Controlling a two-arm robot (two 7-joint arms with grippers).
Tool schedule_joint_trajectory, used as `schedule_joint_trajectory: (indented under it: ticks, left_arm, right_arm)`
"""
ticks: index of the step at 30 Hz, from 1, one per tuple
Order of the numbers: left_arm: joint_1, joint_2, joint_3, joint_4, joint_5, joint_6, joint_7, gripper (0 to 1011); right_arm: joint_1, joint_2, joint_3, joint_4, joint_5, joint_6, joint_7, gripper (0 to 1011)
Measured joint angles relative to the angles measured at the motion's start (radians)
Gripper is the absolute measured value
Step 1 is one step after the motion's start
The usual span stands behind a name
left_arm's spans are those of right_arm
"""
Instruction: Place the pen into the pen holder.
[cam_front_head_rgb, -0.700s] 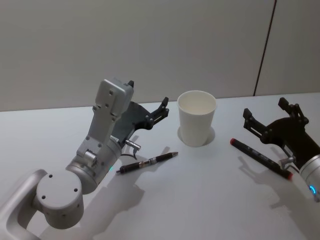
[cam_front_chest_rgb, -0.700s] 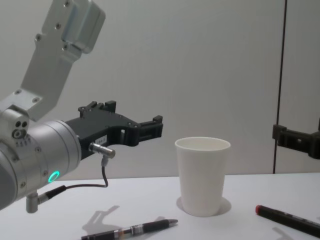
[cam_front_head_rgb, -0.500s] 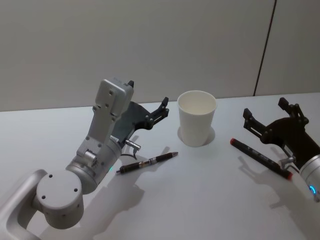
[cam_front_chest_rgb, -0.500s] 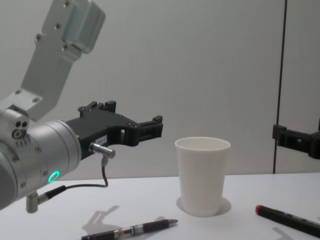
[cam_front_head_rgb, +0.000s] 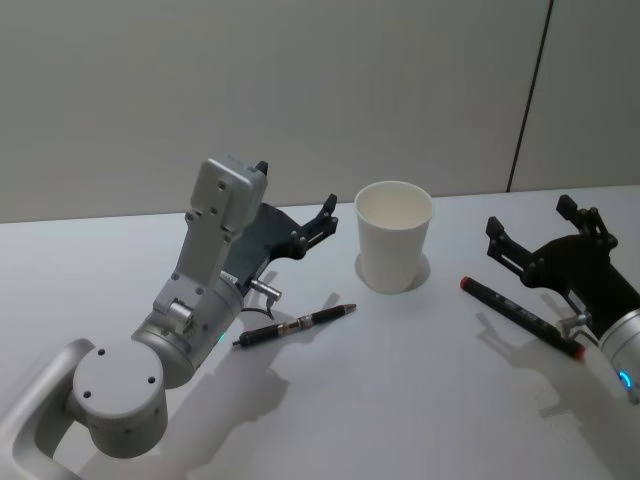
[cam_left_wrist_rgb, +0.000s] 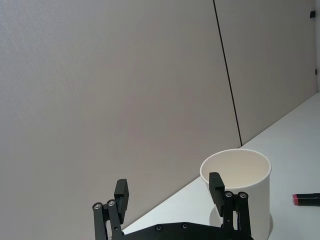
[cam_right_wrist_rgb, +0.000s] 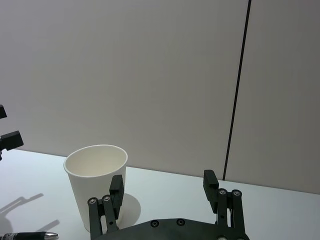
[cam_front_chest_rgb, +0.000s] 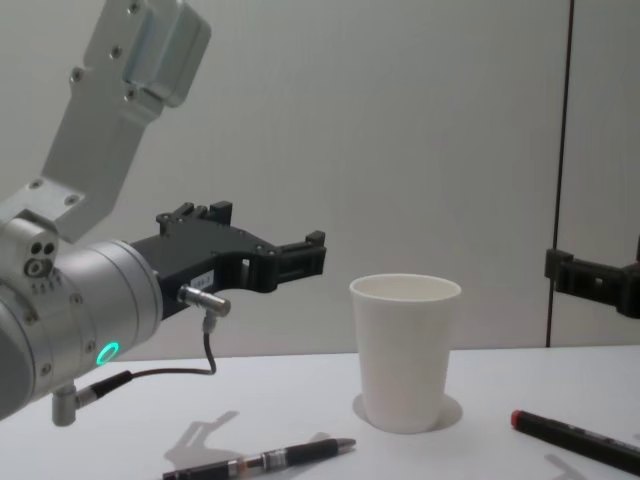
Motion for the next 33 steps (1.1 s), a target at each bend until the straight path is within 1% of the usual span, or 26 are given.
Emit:
schedule_joint_trajectory:
  ticks: [18, 22, 29, 33]
  left_arm:
    - [0.0, 0.0, 0.0, 0.0, 0.0, 0.0, 0.0, 1001]
    - [0.0, 0.0, 0.0, 0.0, 0.0, 0.0, 0.0, 1001]
    - [0.0, 0.0, 0.0, 0.0, 0.0, 0.0, 0.0, 1001]
    - [0.0, 0.0, 0.0, 0.0, 0.0, 0.0, 0.0, 1001]
  right_arm:
    - [0.001, 0.0, 0.0, 0.0, 0.0, 0.0, 0.001, 1001]
    - [0.006, 0.003, 0.004, 0.006, 0.0, 0.0, 0.013, 1001]
    - [0.014, 0.023, 0.022, 0.014, 0.011, 0.013, 0.042, 1001]
    - [0.009, 0.042, 0.037, 0.003, 0.025, 0.033, 0.052, 1001]
